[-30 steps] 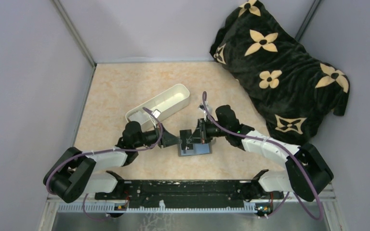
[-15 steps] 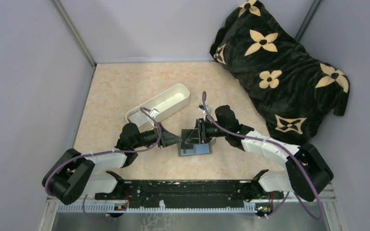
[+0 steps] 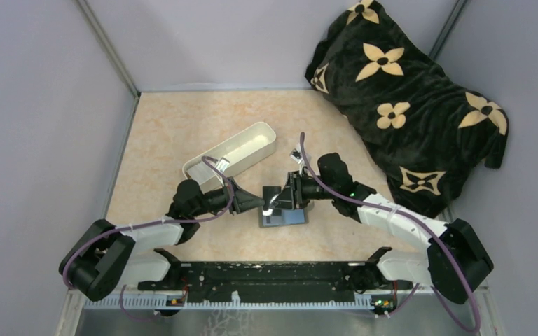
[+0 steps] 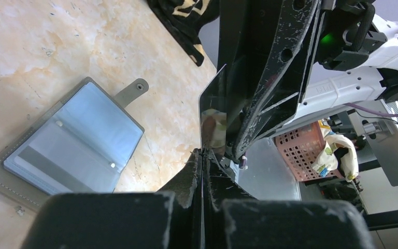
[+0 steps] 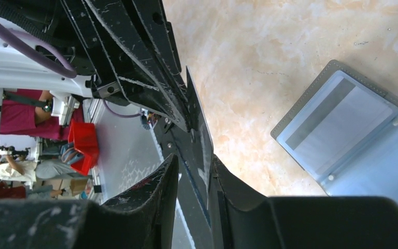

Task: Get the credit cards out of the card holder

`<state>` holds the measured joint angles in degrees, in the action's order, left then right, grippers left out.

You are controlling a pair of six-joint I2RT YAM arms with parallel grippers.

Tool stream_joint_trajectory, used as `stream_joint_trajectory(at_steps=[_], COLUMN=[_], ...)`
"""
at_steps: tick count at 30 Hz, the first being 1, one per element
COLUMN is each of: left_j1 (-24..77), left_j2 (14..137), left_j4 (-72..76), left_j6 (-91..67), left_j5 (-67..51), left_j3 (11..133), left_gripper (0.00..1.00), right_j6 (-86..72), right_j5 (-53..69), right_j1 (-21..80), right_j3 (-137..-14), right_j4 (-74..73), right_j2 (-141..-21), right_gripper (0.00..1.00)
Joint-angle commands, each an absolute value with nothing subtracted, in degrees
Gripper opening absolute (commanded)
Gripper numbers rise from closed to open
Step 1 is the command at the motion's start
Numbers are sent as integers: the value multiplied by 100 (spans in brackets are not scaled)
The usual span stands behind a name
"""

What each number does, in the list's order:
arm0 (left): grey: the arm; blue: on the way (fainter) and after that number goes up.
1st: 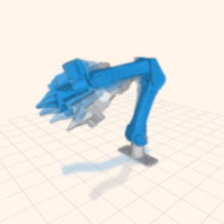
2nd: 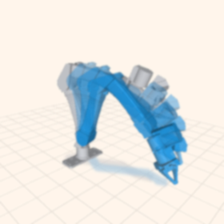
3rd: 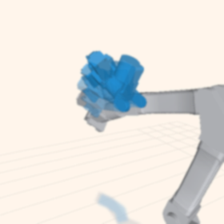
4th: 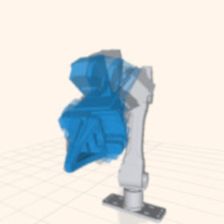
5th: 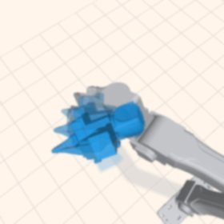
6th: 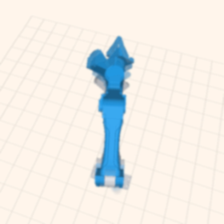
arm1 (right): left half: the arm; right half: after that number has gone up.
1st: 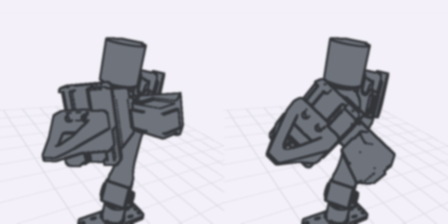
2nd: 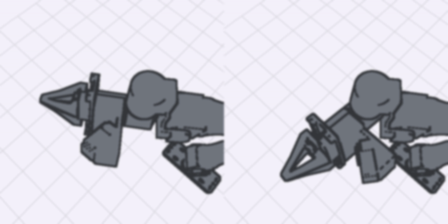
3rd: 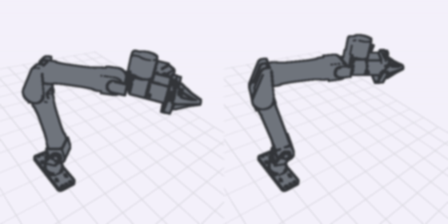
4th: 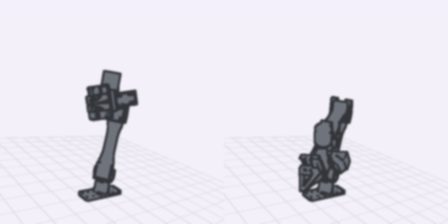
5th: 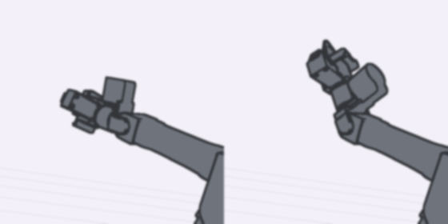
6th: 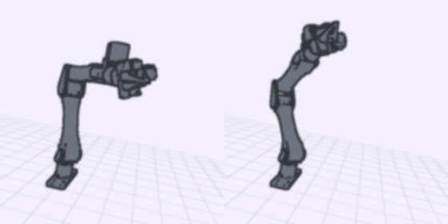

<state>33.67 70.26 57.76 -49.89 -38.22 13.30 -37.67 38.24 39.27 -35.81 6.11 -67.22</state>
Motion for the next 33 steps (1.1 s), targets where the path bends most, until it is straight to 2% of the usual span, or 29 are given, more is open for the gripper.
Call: stream_joint_trajectory(at_steps=[1,18,33], left_j1=[3384,3376,3331], left_j2=[7004,8556,8475], left_j4=[5997,10138,10244], left_j6=[-4913,-6574,-6552], left_j5=[-3767,-4676,-4621], left_j3=[1333,1252,1156], left_gripper=[0,0,0], right_j6=[-3749,-3750,-3264], right_j5=[3979,4399,4107], right_j1=[3984,3984,3886], right_j3=[-3771,-3865,-4125], right_j4=[723,833,-91], right_j2=[-6396,-5890,-5494], right_gripper=[28,27,27])
